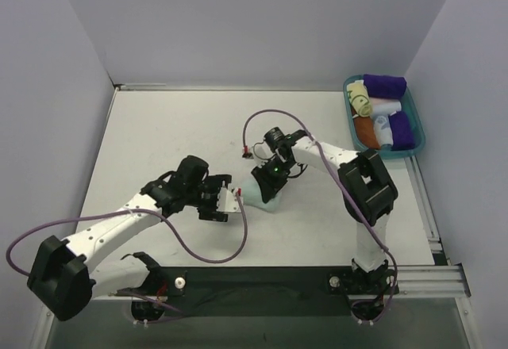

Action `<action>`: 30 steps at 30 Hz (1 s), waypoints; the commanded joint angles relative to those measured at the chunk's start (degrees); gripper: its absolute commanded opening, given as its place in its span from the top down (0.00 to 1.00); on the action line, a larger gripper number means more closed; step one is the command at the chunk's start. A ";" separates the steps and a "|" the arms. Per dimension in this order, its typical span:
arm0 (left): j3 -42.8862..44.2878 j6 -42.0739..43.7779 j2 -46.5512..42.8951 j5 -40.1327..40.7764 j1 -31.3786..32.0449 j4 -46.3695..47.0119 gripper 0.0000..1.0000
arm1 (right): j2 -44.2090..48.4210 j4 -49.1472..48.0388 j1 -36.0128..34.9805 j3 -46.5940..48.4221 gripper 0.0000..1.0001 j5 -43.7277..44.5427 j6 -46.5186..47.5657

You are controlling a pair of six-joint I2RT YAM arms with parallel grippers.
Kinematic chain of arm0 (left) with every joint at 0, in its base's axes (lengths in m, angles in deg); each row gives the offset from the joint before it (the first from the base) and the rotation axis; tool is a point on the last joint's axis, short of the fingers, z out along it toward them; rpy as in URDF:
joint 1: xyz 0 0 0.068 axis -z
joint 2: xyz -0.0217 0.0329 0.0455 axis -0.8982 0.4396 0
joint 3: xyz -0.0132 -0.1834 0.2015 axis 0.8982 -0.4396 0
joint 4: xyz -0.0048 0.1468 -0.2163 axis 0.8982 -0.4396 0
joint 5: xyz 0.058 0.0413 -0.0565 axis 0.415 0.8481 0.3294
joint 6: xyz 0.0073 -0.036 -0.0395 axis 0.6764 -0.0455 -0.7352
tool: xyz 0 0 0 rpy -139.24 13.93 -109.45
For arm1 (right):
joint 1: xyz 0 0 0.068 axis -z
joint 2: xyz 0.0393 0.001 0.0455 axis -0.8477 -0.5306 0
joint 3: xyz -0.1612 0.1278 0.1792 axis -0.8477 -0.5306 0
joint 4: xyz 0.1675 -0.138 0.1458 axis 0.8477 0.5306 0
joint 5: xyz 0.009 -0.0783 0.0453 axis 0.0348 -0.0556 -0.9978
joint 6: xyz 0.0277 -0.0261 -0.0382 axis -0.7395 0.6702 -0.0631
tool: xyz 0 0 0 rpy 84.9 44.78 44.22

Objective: Roll the towels
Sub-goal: Place the rolled towel into the container

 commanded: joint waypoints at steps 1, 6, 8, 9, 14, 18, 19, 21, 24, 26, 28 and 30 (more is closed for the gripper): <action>4.31 -10.34 -6.24 -2.68 -0.58 -7.07 0.13 | 8.21 3.58 7.59 0.26 1.00 -1.68 -5.29; 9.32 -22.93 -7.05 -2.50 -1.46 -8.03 0.03 | 13.75 6.64 18.49 1.67 1.00 -7.74 -8.47; 12.56 -29.61 -5.47 -1.72 -1.63 -8.21 0.03 | 16.04 7.79 25.50 2.81 1.00 -8.80 -8.47; 13.63 -31.55 -3.46 -1.80 -2.33 -9.00 0.03 | 17.62 8.58 27.98 3.25 1.00 -9.33 -8.29; 19.70 -40.52 2.18 -10.84 -8.39 -11.37 0.03 | 18.60 11.66 44.16 10.69 1.00 -8.81 -5.92; 21.28 -42.73 4.65 -15.07 -12.35 -11.38 0.03 | 14.66 12.54 55.14 17.92 1.00 -4.34 -3.99; 21.28 -43.17 4.91 -15.77 -12.71 -11.38 0.03 | 13.69 12.46 56.21 19.15 1.00 -3.11 -4.25; 21.20 -43.34 5.00 -16.47 -13.32 -11.20 0.03 | 11.49 11.76 57.89 23.18 1.00 1.02 -4.95; 20.76 -44.05 5.18 -17.09 -13.59 -10.85 0.03 | 6.75 7.99 59.56 26.71 1.00 5.95 -6.80; 20.67 -44.40 5.27 -17.18 -13.76 -10.76 0.03 | 4.72 6.22 59.74 28.55 1.00 8.93 -6.89; 20.67 -44.75 5.44 -17.09 -14.03 -10.59 0.03 | 0.95 5.87 59.74 32.67 1.00 10.87 -7.32; 20.67 -45.01 5.70 -17.18 -14.55 -10.67 0.03 | -2.39 5.43 59.74 35.32 1.00 13.33 -8.03</action>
